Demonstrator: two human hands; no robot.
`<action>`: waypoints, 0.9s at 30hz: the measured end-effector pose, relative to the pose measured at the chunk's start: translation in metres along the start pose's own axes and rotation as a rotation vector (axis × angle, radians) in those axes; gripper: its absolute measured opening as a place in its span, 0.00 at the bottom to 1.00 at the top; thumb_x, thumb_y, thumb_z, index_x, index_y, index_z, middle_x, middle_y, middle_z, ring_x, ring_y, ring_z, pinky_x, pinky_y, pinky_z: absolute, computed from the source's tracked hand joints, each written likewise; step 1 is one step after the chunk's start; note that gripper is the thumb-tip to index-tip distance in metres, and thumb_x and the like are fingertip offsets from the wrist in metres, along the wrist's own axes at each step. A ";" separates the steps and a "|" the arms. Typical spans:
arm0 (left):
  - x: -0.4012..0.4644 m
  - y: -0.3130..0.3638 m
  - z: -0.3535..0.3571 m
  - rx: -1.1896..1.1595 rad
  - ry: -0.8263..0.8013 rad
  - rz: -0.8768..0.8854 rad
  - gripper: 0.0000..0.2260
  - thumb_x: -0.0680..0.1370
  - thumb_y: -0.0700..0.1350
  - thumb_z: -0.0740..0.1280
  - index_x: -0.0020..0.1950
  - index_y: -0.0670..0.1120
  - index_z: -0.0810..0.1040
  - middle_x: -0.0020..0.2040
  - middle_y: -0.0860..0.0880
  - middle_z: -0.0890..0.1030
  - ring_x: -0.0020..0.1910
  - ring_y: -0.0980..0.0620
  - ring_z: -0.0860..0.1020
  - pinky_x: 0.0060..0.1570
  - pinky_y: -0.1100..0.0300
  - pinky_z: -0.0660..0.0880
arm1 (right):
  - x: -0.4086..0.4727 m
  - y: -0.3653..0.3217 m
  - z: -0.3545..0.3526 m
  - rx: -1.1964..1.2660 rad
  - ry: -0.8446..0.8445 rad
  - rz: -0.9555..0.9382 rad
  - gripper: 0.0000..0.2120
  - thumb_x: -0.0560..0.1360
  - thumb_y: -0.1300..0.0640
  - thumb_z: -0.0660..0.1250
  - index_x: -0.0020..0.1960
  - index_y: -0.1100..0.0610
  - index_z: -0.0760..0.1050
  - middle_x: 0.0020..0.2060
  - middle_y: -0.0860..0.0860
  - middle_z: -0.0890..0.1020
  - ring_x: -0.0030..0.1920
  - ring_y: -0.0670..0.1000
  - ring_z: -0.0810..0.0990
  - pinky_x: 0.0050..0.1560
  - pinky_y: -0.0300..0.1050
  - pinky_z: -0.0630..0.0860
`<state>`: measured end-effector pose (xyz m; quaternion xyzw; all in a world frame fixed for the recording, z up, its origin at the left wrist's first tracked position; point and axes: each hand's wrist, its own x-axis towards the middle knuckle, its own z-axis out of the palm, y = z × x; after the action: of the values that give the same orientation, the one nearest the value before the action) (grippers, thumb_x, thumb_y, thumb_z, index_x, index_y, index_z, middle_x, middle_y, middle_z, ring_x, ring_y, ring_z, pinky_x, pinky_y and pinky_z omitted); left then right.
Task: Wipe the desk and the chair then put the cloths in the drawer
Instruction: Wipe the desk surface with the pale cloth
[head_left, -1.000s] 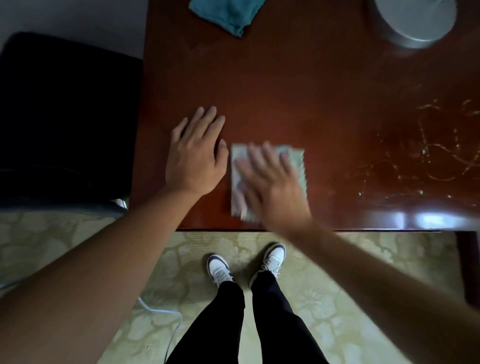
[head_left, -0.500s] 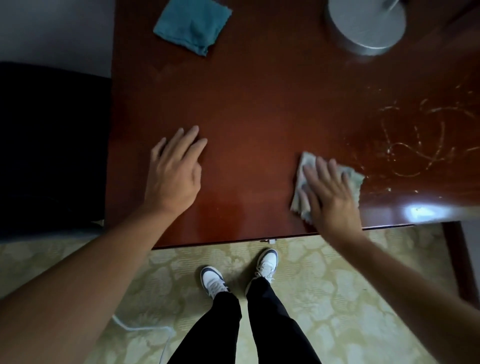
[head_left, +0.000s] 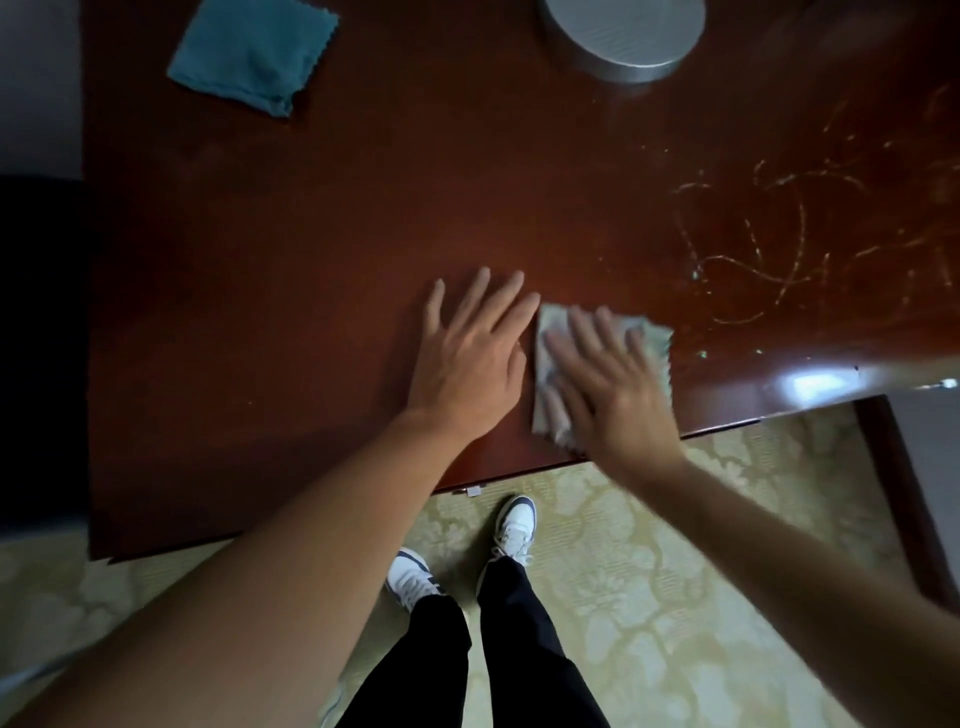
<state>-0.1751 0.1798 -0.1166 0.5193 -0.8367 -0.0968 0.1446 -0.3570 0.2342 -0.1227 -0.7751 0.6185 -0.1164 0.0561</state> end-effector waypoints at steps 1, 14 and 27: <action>-0.001 0.000 0.003 0.019 -0.013 -0.005 0.23 0.78 0.48 0.55 0.71 0.49 0.75 0.74 0.50 0.72 0.75 0.45 0.66 0.72 0.36 0.59 | -0.017 -0.006 0.000 0.012 -0.009 -0.054 0.22 0.82 0.48 0.56 0.74 0.53 0.68 0.75 0.55 0.66 0.76 0.59 0.61 0.75 0.59 0.57; -0.002 0.001 0.009 0.001 0.044 -0.032 0.20 0.80 0.49 0.57 0.71 0.49 0.75 0.73 0.51 0.73 0.76 0.47 0.66 0.74 0.38 0.57 | -0.008 0.018 -0.006 -0.002 -0.045 -0.067 0.23 0.82 0.46 0.55 0.75 0.51 0.65 0.76 0.54 0.64 0.77 0.58 0.58 0.76 0.59 0.54; -0.003 0.001 0.012 -0.011 0.108 -0.026 0.19 0.80 0.48 0.58 0.69 0.48 0.77 0.72 0.50 0.75 0.74 0.46 0.68 0.74 0.38 0.58 | -0.018 0.017 -0.005 0.019 -0.049 -0.037 0.23 0.81 0.46 0.57 0.75 0.50 0.66 0.76 0.53 0.63 0.78 0.57 0.57 0.75 0.61 0.56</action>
<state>-0.1790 0.1827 -0.1275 0.5337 -0.8203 -0.0752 0.1912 -0.3785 0.2482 -0.1240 -0.7884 0.6015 -0.1042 0.0766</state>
